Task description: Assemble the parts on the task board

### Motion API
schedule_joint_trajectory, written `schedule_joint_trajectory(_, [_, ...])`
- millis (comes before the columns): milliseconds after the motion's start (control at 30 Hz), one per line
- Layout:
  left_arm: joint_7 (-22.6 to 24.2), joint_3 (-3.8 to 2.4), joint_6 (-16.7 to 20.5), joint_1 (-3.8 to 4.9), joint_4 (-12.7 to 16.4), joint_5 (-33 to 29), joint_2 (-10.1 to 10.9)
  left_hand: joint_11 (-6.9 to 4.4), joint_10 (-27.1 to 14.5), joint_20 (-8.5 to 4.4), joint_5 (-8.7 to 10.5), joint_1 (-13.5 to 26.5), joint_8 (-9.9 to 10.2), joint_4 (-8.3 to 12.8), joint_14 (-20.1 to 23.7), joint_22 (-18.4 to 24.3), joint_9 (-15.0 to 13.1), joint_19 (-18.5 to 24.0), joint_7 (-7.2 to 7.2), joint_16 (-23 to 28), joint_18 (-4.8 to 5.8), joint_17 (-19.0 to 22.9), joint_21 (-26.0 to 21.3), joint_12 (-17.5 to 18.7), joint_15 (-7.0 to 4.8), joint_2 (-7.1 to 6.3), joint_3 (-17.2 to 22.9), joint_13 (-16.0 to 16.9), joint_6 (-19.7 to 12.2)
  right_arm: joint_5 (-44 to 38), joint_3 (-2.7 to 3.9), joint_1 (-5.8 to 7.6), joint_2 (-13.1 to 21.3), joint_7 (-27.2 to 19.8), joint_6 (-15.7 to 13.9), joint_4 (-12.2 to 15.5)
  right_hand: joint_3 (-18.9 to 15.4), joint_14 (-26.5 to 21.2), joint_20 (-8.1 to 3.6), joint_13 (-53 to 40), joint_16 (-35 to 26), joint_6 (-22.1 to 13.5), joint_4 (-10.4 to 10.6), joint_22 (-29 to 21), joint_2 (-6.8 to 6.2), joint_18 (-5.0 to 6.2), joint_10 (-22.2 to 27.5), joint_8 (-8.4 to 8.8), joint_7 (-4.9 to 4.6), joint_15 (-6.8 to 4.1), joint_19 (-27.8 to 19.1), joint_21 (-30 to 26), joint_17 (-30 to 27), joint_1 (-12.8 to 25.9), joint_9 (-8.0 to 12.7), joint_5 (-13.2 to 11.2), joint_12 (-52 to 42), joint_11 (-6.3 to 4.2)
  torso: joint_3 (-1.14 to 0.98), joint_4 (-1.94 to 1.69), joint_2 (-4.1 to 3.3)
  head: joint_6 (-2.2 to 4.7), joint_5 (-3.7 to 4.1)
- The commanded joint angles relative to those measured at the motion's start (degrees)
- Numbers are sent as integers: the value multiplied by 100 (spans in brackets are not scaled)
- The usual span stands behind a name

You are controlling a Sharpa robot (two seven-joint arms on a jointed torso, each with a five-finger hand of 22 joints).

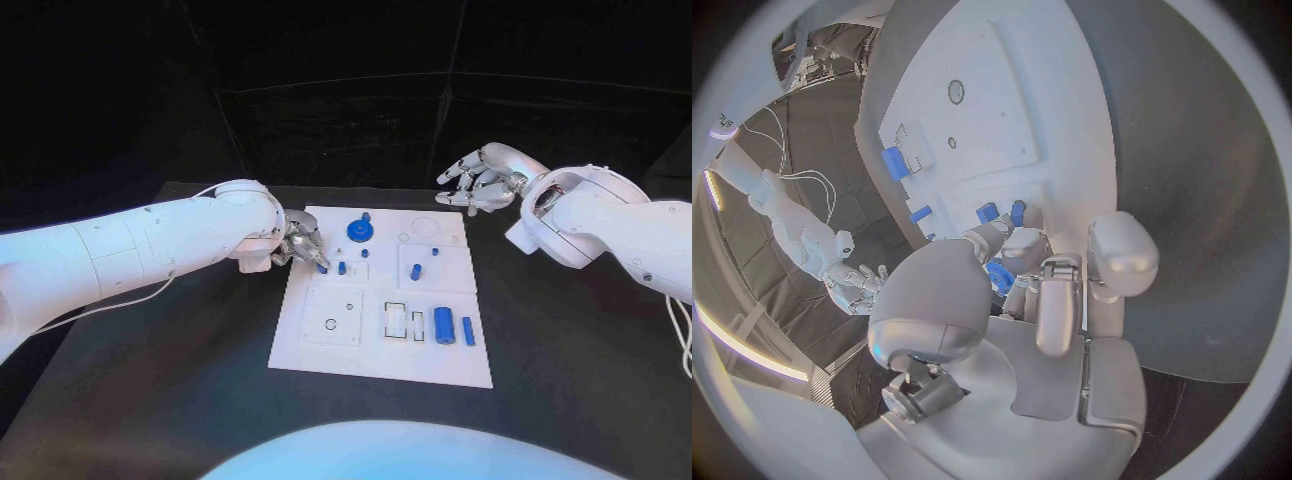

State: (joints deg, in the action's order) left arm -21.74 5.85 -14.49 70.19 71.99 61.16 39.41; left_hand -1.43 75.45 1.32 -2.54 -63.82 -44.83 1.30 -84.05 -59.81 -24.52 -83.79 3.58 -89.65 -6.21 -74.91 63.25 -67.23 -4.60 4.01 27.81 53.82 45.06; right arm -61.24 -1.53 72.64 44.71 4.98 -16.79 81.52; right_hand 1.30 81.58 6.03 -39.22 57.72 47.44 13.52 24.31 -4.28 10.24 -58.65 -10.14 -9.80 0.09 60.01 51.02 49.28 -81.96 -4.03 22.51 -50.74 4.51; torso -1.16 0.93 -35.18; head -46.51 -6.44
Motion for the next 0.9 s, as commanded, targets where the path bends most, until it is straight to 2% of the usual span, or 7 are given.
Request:
schedule_joint_trajectory(33, [-111, 11, -219, -13, -33, 32, -59, 20, 38, -22, -17, -3, -30, 437, -577, 11, -15, -51, -36, -3, -12, -1432, 3, 24, -21, -11, 545, -4, 2, -18, 5, 12, -9, -19, 16, 1, 9, 0, 8, 6, -29, -32, 28, -10, 64, 32, 52, -29, 1, -15, 46, -29, 6, -5, -3, 16, -35, 6, -3, -1, 1, -8, 1])
schedule_joint_trajectory(300, [-283, 12, -428, -11, -148, 31, -186, 24, 37, -21, -17, 83, -42, 370, -572, 40, -23, -44, -33, 6, -18, -1410, -29, 32, -18, -24, 597, -16, -3, -18, 5, 12, -17, -16, 18, 3, 9, 0, 8, 6, -29, -32, 28, -10, 64, 32, 52, -29, 1, -15, 46, -29, 6, -5, -3, 16, -35, 6, -4, 11, -1, -12, -1])
schedule_joint_trajectory(667, [-367, 12, -503, -10, -237, 31, -239, 24, 36, -21, -17, 87, -43, 367, -572, 41, -24, -43, -33, 6, -18, -1409, -31, 34, -18, -26, 599, -19, -3, -18, 5, 12, -15, -13, 18, 4, 9, 0, 8, 6, -29, -32, 28, -10, 64, 32, 52, -29, 1, -15, 46, -29, 6, -5, -3, 16, -35, 6, -2, -6, 3, -35, 36])
schedule_joint_trajectory(767, [-368, 12, -485, -10, -242, 31, -233, 22, 32, -20, -16, 142, -56, 343, -571, 37, -32, -43, -38, 8, -17, -1405, -32, 42, -18, -80, 600, -31, 0, -18, 5, 12, -16, -14, 18, 3, 9, 0, 8, 6, -29, -32, 28, -10, 64, 32, 52, -29, 1, -15, 46, -29, 6, -5, -3, 16, -35, 6, -1, -6, -1, -34, 39])
schedule_joint_trajectory(900, [-368, 12, -422, -10, -250, 30, -226, 24, 44, -18, -16, 493, -108, 160, -571, 42, -54, -42, -45, 8, -19, -1404, -44, 35, -14, -368, 303, -35, 84, -18, 5, 12, -17, -16, 13, 0, 11, -1, 7, 11, -47, -36, 30, -13, 62, 32, 57, -33, 1, -15, 50, -34, -9, -11, -3, 13, -40, 6, 1, -4, 1, -33, 40])
